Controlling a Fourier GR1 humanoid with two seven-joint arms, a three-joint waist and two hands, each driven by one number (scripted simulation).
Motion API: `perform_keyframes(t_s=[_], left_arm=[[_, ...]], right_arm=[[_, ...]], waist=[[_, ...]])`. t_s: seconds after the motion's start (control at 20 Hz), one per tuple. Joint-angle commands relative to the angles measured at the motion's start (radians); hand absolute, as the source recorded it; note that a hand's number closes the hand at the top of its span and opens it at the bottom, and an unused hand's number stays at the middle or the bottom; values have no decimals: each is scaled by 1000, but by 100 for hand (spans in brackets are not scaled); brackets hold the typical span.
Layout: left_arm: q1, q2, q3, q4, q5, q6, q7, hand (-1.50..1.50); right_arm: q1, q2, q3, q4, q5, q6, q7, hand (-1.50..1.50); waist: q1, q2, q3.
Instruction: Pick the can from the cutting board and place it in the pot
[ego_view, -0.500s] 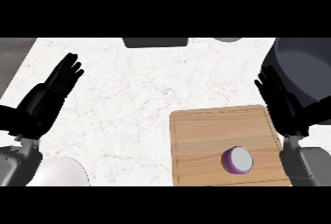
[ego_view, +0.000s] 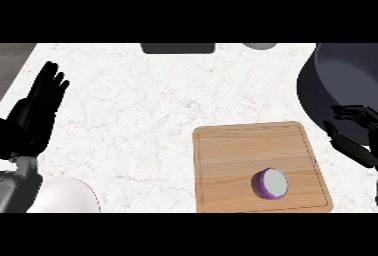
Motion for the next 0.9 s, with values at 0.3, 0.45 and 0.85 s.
perform_keyframes(t_s=[0.3,0.45,0.85], left_arm=[[87,-57,35,-51,-33,27,10,0],[28,-22,42,-101,-44,52,108,0],[13,-74,15,-8,-61,38,29,0]], right_arm=[[253,34,-62,-224,61,-27,-293,-150],[309,-46,-27,-331,100,32,-162,-150],[306,-270,124,-517,215,234,248,-150]], waist=[[3,-2,4],[2,-3,3],[13,4,0]])
